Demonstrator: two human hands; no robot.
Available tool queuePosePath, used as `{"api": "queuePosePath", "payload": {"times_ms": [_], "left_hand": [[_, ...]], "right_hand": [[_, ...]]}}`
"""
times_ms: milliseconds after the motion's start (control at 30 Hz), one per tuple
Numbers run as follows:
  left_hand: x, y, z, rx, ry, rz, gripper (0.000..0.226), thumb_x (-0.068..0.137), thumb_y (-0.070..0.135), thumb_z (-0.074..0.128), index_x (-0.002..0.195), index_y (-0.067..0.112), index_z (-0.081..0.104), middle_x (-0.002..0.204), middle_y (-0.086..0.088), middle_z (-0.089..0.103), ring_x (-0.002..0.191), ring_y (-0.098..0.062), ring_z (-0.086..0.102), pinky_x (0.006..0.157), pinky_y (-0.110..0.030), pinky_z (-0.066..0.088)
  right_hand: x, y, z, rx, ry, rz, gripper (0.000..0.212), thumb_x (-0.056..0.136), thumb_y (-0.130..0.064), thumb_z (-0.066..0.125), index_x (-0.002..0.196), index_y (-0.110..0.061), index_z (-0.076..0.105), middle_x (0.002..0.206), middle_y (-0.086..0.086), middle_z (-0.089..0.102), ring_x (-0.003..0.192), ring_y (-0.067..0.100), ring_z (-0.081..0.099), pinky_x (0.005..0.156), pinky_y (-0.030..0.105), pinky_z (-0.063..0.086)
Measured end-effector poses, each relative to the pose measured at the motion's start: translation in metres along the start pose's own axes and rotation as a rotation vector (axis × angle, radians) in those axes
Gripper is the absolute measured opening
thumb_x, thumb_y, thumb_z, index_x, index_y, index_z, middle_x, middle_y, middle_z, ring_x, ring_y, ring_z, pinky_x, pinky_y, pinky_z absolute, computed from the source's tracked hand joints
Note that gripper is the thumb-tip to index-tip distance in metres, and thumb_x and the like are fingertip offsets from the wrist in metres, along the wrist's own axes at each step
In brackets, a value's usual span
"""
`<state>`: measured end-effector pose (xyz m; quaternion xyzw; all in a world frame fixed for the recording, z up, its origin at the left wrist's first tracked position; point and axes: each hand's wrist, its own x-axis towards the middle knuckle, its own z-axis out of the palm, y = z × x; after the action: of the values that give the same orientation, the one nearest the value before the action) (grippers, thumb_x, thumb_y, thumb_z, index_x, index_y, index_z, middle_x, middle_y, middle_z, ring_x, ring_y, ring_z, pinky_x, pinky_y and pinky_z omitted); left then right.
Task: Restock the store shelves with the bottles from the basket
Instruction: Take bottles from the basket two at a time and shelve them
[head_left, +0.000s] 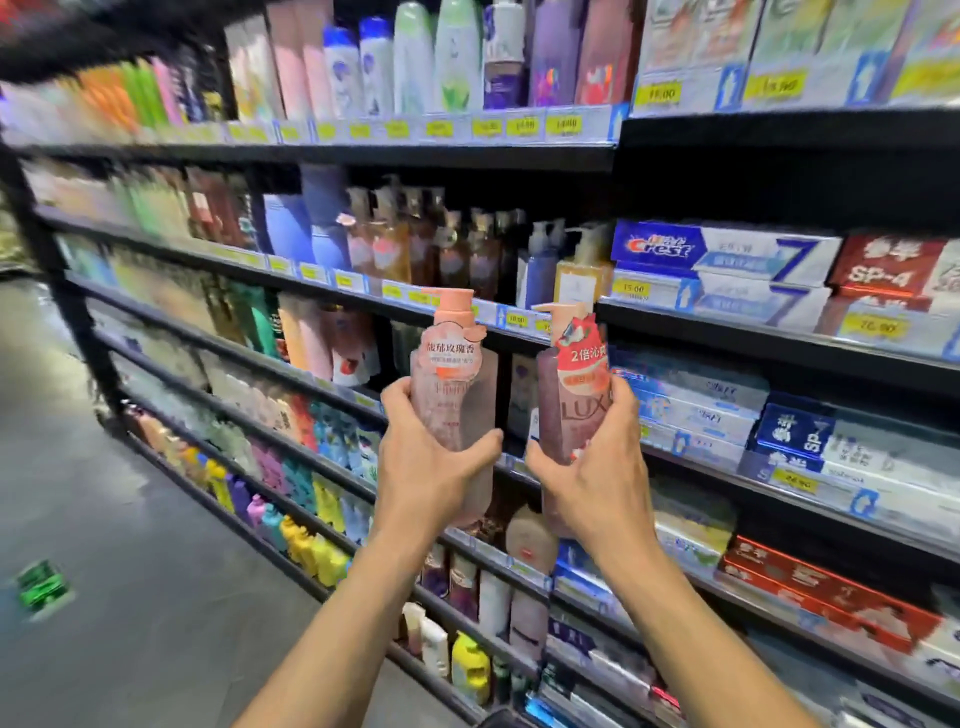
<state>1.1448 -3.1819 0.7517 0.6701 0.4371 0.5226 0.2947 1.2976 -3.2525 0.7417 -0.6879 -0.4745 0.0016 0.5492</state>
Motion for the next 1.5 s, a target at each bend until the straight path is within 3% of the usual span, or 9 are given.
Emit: {"api": "queuePosePath", "payload": {"times_ms": [133, 300, 433, 800, 1000, 1233, 1300, 1500], "left_hand": [[0.018, -0.012, -0.039, 0.011, 0.073, 0.001, 0.085, 0.066, 0.034, 0.091, 0.129, 0.021, 0.036, 0.107, 0.01, 0.056, 0.102, -0.019, 0.06, 0.084, -0.031, 0.047], [0.047, -0.039, -0.09, 0.014, 0.112, -0.013, 0.09, 0.065, 0.036, 0.091, 0.133, 0.023, 0.035, 0.117, 0.004, 0.059, 0.105, -0.016, 0.06, 0.084, -0.027, 0.044], [0.084, -0.075, -0.137, 0.038, 0.126, -0.02, 0.096, 0.06, 0.046, 0.089, 0.135, 0.025, 0.033, 0.127, -0.001, 0.059, 0.112, -0.022, 0.06, 0.094, -0.04, 0.052], [0.172, -0.157, -0.239, -0.002, 0.031, -0.009, 0.085, 0.065, 0.035, 0.09, 0.129, 0.021, 0.035, 0.109, 0.007, 0.058, 0.097, -0.016, 0.061, 0.078, -0.03, 0.047], [0.206, -0.186, -0.249, -0.008, -0.007, -0.013, 0.087, 0.066, 0.037, 0.09, 0.13, 0.023, 0.034, 0.108, 0.009, 0.056, 0.099, -0.018, 0.061, 0.083, -0.036, 0.052], [0.247, -0.217, -0.232, -0.014, -0.075, -0.008, 0.087, 0.066, 0.036, 0.09, 0.131, 0.025, 0.033, 0.111, 0.01, 0.054, 0.1, -0.014, 0.058, 0.079, -0.028, 0.045], [0.262, -0.227, -0.223, -0.002, -0.087, 0.001, 0.088, 0.065, 0.038, 0.09, 0.131, 0.026, 0.033, 0.112, 0.009, 0.055, 0.101, -0.016, 0.059, 0.082, -0.031, 0.048], [0.314, -0.256, -0.184, 0.0, -0.146, 0.025, 0.085, 0.065, 0.037, 0.091, 0.126, 0.03, 0.032, 0.106, 0.026, 0.052, 0.097, -0.013, 0.061, 0.08, -0.029, 0.047]], "right_hand": [[0.005, -0.028, 0.033, 0.018, -0.027, -0.055, 0.105, 0.067, -0.036, 0.088, 0.15, -0.027, 0.024, 0.142, -0.001, 0.049, 0.123, 0.024, 0.056, 0.097, 0.048, 0.052], [0.005, -0.061, 0.088, 0.025, -0.053, -0.083, 0.105, 0.069, -0.034, 0.087, 0.152, -0.025, 0.023, 0.144, 0.001, 0.049, 0.122, 0.026, 0.058, 0.098, 0.048, 0.051], [0.004, -0.089, 0.143, 0.033, -0.067, -0.053, 0.102, 0.069, -0.037, 0.085, 0.148, -0.035, 0.02, 0.143, -0.003, 0.047, 0.116, 0.026, 0.061, 0.095, 0.047, 0.053], [0.006, -0.154, 0.276, -0.002, 0.003, -0.02, 0.099, 0.07, -0.032, 0.087, 0.146, -0.032, 0.024, 0.143, -0.004, 0.045, 0.117, 0.021, 0.056, 0.089, 0.033, 0.048], [0.018, -0.161, 0.313, -0.021, -0.001, -0.006, 0.099, 0.07, -0.032, 0.087, 0.147, -0.035, 0.023, 0.142, -0.005, 0.045, 0.117, 0.023, 0.058, 0.093, 0.042, 0.053], [0.049, -0.143, 0.352, -0.035, 0.029, 0.031, 0.101, 0.07, -0.032, 0.087, 0.148, -0.031, 0.024, 0.143, -0.003, 0.044, 0.119, 0.023, 0.057, 0.094, 0.045, 0.054], [0.061, -0.134, 0.365, -0.034, 0.037, 0.041, 0.101, 0.07, -0.031, 0.088, 0.148, -0.03, 0.024, 0.143, -0.003, 0.044, 0.119, 0.023, 0.057, 0.094, 0.045, 0.054], [0.101, -0.1, 0.405, -0.044, 0.047, 0.087, 0.1, 0.071, -0.036, 0.087, 0.146, -0.034, 0.021, 0.142, -0.003, 0.046, 0.118, 0.024, 0.059, 0.092, 0.04, 0.053]]}}
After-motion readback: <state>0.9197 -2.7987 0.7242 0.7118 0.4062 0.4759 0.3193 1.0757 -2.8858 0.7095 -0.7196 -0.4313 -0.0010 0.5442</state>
